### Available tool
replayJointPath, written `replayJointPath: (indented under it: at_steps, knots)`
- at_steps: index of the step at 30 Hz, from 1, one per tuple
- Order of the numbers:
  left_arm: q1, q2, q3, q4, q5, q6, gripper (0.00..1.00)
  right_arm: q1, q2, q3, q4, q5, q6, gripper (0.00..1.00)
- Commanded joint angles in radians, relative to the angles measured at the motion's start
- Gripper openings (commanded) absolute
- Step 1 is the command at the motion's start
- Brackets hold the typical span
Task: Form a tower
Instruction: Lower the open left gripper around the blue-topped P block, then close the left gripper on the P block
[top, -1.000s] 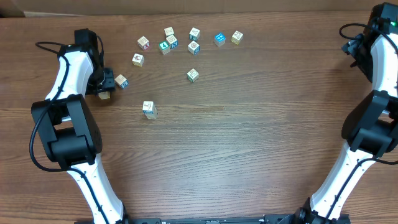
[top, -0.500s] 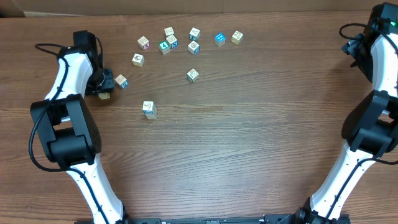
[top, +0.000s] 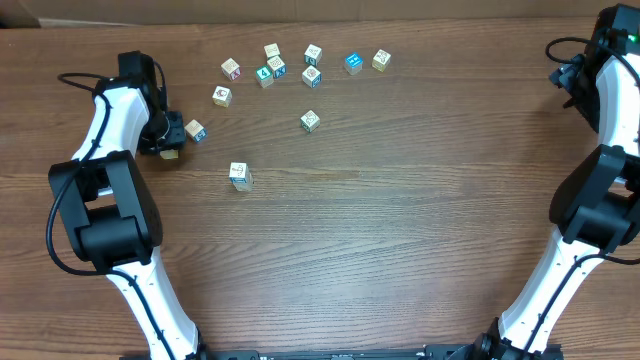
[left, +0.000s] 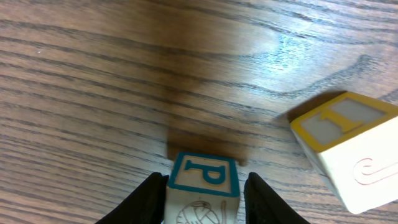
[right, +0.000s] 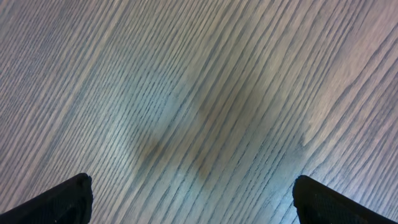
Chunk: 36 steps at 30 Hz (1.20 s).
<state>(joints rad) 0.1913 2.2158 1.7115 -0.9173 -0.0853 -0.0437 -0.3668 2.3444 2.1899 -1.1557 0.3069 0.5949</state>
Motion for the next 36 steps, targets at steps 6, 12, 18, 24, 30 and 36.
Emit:
replayJointPath:
  at_steps: [6,12,18,24,30,36]
  knots:
    - [0.041,0.021,-0.008,0.001,0.079,0.045,0.37,0.001,0.007,0.015,0.003,0.013,-0.001,1.0]
    - [0.039,0.021,-0.008,0.002,0.079,0.044,0.37,0.001,0.007,0.015,0.003,0.014,-0.001,1.0]
    - [0.038,0.02,-0.007,-0.007,0.079,0.044,0.38,0.001,0.007,0.015,0.003,0.014,-0.001,1.0]
    - [0.038,0.018,-0.007,-0.013,0.079,0.044,0.41,0.001,0.007,0.015,0.003,0.014,-0.001,1.0]
    - [0.039,-0.005,0.012,-0.024,0.078,0.044,0.41,0.001,0.007,0.015,0.003,0.013,-0.001,1.0]
    - [0.039,-0.005,0.013,-0.023,0.084,0.04,0.37,0.001,0.007,0.015,0.003,0.013,-0.001,1.0]
